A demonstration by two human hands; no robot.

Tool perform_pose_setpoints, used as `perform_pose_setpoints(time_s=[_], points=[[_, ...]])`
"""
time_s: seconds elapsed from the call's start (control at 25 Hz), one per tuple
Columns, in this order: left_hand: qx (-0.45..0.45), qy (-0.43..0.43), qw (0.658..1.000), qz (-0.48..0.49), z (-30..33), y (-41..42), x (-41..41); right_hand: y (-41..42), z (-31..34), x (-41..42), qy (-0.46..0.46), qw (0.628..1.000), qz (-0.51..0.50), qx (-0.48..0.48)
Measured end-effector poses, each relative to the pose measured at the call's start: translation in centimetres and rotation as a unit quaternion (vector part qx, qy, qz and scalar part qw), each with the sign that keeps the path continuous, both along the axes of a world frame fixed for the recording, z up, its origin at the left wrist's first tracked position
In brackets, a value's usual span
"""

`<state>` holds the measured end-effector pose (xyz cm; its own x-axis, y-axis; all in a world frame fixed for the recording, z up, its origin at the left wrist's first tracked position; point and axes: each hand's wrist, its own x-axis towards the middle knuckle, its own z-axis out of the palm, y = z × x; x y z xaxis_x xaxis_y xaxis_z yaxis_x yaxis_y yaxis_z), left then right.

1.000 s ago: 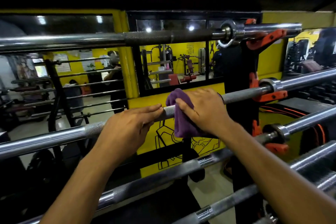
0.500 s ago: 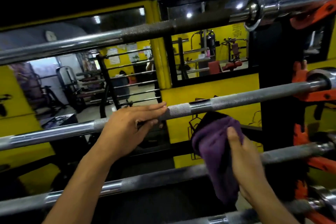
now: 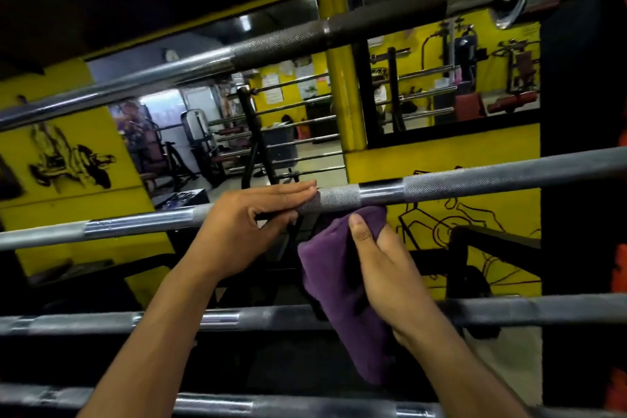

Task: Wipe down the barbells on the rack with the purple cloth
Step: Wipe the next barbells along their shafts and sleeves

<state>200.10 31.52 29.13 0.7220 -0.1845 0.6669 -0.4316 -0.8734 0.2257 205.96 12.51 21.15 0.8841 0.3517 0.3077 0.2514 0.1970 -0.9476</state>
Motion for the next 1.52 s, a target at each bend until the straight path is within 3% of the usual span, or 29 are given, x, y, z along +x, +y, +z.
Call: perform_pose_setpoints(time_s=[0.28, 0.44, 0.52, 0.6, 0.72, 0.8, 0.88, 0.96, 1.0, 1.16, 1.44, 1.52], points=[[-0.022, 0.018, 1.0, -0.001, 0.1, -0.8, -0.3, -1.5, 0.4, 0.6, 0.062, 0.996, -0.037, 0.055], [-0.008, 0.008, 1.0, 0.013, 0.2, -0.5, -0.4, -1.5, 1.2, -0.9, -0.041, 0.998, 0.021, -0.043], [0.001, 0.0, 1.0, 0.014, 0.0, -0.4, -0.4, -2.4, 0.5, -1.3, -0.153, 0.982, 0.029, -0.109], [0.019, 0.006, 1.0, 0.003, 0.0, -0.3, -0.6, -2.9, 1.1, -2.0, -0.332, 0.924, -0.063, -0.179], [0.026, 0.057, 0.998, 0.003, 1.2, 0.8, -1.8, -3.5, 5.5, -2.4, -0.552, 0.781, -0.264, -0.123], [0.035, 0.016, 0.998, 0.057, 2.0, 3.2, -3.2, -3.4, 8.0, -1.5, -0.601, 0.721, -0.309, -0.152], [0.041, -0.051, 0.986, 0.151, 1.9, 7.3, -4.8, -2.5, 8.0, 0.5, -0.634, 0.645, -0.299, -0.304], [0.028, -0.055, 0.965, 0.256, 0.5, 11.4, -6.1, -1.4, 6.5, 2.4, -0.639, 0.573, -0.25, -0.449], [0.022, -0.047, 0.953, 0.297, -0.6, 13.0, -6.4, -1.0, 5.7, 3.0, -0.639, 0.554, -0.239, -0.477], [0.056, -0.076, 0.924, 0.369, -3.6, 15.0, -5.9, 0.5, 6.7, 2.8, -0.617, 0.545, -0.271, -0.499], [0.059, -0.106, 0.924, 0.363, -3.8, 15.2, -5.3, 10.9, 8.3, -1.1, -0.617, 0.609, -0.224, -0.445], [0.069, -0.113, 0.926, 0.355, -3.8, 15.4, -5.2, 13.9, 8.0, -1.7, -0.623, 0.606, -0.198, -0.453]])
